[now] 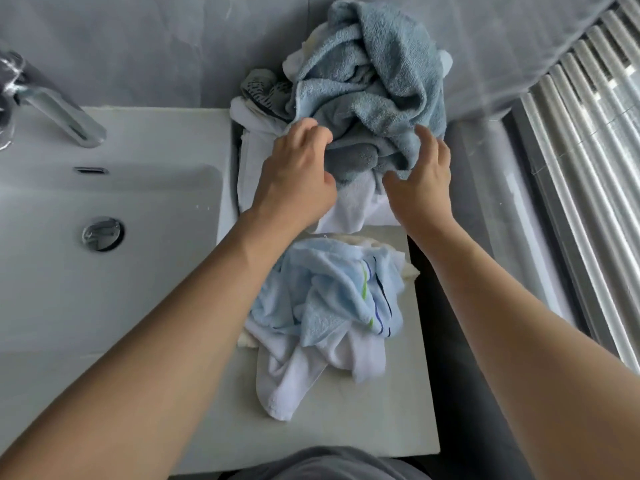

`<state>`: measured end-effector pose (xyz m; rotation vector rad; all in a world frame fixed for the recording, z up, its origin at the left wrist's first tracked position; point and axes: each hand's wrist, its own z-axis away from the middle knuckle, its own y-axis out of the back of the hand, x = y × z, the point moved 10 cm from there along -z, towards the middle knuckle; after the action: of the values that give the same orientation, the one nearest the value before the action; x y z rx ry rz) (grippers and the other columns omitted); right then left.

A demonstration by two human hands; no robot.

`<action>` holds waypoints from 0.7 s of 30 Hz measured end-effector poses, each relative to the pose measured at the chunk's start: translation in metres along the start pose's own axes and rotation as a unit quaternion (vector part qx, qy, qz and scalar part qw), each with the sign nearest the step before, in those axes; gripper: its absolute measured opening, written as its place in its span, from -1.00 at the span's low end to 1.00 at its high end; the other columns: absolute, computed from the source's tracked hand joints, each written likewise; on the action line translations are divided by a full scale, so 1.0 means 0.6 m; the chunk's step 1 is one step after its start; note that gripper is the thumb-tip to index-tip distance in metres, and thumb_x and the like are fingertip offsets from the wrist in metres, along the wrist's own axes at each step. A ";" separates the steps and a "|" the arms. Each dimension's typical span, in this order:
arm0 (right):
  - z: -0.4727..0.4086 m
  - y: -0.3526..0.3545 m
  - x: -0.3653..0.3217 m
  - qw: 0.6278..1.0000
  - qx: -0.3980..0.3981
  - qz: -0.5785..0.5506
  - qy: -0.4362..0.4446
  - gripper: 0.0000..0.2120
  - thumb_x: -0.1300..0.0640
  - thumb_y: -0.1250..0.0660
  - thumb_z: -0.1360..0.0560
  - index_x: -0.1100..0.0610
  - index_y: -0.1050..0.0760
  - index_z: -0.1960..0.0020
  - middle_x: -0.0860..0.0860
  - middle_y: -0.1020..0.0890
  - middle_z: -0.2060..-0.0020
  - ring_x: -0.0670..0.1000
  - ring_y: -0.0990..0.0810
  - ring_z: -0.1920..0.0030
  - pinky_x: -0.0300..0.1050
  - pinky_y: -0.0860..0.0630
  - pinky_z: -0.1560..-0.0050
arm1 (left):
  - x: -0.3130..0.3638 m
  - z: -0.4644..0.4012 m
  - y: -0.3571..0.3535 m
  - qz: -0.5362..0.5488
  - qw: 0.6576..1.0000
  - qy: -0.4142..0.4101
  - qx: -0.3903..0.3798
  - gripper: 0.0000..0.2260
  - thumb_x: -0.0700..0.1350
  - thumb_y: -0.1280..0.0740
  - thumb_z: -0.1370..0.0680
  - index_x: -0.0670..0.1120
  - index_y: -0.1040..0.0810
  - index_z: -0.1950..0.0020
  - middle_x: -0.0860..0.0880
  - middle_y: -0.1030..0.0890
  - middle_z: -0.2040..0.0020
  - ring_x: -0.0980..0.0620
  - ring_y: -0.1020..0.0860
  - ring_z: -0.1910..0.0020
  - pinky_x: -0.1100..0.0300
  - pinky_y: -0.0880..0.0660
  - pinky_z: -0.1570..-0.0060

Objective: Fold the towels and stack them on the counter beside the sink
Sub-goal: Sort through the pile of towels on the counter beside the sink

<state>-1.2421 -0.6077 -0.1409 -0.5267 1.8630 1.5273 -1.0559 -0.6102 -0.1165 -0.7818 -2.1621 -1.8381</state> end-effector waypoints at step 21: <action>-0.102 0.019 -0.003 0.989 0.075 0.077 0.105 -0.78 0.21 -0.34 -0.29 0.19 -0.50 0.06 0.12 -0.50 0.01 0.19 -0.47 -0.02 0.01 -0.37 -0.06 | -0.056 -0.030 0.033 0.431 0.881 0.153 0.121 -0.94 -0.18 -0.21 -0.53 -0.13 -0.36 0.13 0.07 -0.30 0.35 0.17 -0.26 0.38 0.25 -0.25 0.39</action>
<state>-1.2629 -0.6646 -0.1257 -0.4986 2.2072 1.4592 -1.0211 -0.6344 -0.1116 -1.0661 -1.4270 -1.1065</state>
